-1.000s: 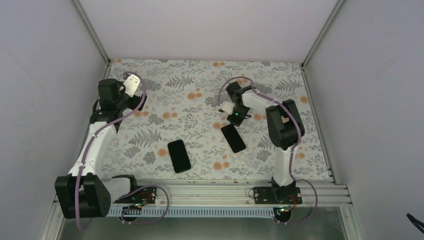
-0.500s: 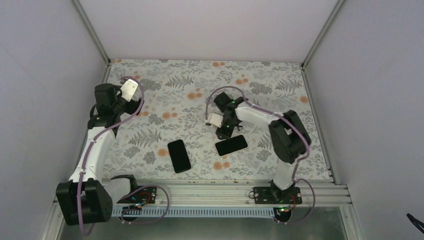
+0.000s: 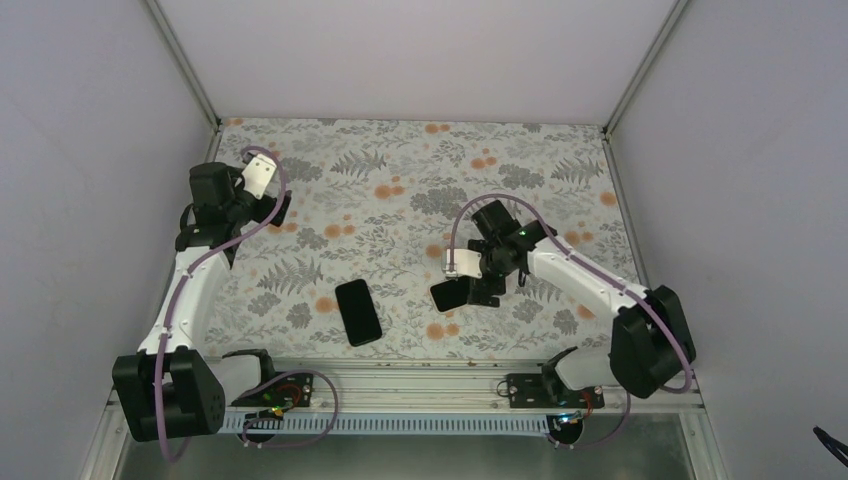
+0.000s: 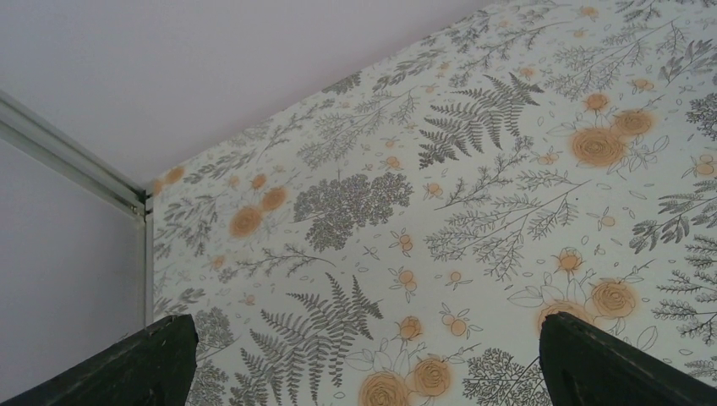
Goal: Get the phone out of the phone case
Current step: Pick up the phone at the center of the board.
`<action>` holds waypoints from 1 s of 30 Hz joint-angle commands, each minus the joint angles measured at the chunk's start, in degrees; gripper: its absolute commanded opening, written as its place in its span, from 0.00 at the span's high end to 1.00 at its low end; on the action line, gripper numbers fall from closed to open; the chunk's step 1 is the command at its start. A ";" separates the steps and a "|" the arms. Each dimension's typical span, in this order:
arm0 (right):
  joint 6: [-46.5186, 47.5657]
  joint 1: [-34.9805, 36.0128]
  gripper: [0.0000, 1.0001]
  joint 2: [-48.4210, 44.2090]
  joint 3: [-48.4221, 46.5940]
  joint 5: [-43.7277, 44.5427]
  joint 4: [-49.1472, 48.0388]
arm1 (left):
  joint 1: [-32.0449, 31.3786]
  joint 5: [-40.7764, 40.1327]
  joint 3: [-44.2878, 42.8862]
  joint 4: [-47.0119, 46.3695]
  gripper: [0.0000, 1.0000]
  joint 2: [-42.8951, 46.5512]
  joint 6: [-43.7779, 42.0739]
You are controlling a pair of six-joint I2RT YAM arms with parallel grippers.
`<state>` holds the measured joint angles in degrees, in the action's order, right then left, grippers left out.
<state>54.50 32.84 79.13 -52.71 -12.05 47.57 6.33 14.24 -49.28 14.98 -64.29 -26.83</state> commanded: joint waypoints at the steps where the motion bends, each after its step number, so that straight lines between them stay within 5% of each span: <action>1: 9.93 -0.40 0.00 -2.20 -0.55 -2.10 -2.39 | 0.35 1.58 -2.32 -1.52 0.00 -0.34 1.82; 30: 17.05 -1.99 0.00 17.43 -1.85 5.66 -7.95 | 0.35 0.64 -0.16 -2.90 0.00 -0.61 0.81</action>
<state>69.78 31.62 93.86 -53.21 -7.22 41.54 6.35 14.39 -50.30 13.78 -64.66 -26.17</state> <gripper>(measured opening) 0.997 0.999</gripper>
